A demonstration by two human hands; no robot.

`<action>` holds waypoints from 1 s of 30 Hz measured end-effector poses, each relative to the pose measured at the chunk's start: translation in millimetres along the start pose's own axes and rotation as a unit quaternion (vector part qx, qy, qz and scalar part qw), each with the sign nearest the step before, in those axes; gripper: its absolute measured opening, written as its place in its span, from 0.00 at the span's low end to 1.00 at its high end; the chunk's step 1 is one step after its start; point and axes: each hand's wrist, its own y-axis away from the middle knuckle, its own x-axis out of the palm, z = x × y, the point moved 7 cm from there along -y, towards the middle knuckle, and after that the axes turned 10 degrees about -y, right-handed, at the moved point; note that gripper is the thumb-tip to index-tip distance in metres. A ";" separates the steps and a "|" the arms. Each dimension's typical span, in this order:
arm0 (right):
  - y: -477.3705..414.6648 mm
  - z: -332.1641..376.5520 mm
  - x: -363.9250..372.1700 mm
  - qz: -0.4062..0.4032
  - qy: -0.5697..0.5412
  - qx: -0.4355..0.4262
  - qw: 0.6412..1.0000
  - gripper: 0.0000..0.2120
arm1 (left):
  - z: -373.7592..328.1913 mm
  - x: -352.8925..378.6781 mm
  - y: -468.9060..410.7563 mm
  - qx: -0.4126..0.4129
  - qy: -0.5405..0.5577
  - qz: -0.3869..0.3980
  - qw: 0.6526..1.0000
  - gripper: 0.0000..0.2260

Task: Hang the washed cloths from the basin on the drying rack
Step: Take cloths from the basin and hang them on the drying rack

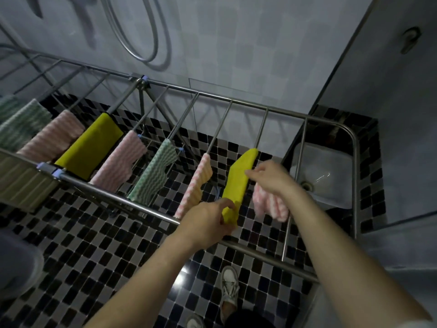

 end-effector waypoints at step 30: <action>-77.5 26.6 -40.2 -0.202 0.127 -0.048 0.970 0.13 | -6.4 12.2 -0.3 0.004 -0.054 0.012 0.998 0.34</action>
